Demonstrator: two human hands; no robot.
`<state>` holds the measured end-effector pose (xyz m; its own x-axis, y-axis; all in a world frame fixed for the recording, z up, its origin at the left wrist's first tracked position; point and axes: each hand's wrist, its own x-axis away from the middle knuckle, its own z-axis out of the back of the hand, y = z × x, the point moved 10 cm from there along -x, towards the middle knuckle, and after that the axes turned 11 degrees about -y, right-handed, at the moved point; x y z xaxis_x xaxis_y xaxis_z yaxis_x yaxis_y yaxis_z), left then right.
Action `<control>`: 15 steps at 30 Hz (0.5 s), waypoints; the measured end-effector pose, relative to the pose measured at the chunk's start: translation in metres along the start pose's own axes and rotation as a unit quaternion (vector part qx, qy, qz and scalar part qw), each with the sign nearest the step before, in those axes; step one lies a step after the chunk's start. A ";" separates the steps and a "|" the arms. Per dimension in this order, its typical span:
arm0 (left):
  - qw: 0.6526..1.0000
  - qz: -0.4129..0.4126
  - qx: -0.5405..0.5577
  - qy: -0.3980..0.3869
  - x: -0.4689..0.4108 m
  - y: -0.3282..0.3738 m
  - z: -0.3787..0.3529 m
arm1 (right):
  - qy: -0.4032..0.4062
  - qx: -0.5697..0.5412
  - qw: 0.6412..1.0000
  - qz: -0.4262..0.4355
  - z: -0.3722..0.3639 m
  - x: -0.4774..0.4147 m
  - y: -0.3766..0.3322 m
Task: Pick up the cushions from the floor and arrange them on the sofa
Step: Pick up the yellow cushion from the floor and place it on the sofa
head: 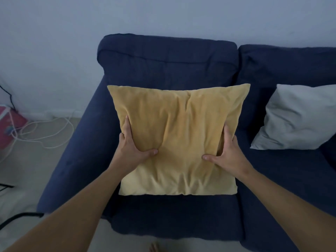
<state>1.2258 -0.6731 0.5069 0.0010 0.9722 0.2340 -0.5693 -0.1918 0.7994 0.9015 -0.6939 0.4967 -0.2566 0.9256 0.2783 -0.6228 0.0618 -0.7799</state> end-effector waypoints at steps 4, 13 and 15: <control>1.000 -0.011 -0.001 -0.009 -0.071 0.006 0.012 | 0.025 -0.006 1.000 -0.012 0.016 -0.056 -0.001; 1.000 -0.025 -0.014 -0.010 -0.208 -0.015 0.018 | 0.066 0.001 0.997 -0.025 0.028 -0.182 0.014; 1.000 -0.013 -0.019 -0.013 -0.231 -0.026 0.011 | 0.066 0.002 0.997 -0.044 0.029 -0.203 0.031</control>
<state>1.2492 -0.8941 0.4380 0.0364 0.9730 0.2277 -0.5996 -0.1610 0.7839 0.9125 -0.8905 0.4325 -0.1016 0.9575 0.2698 -0.6414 0.1442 -0.7536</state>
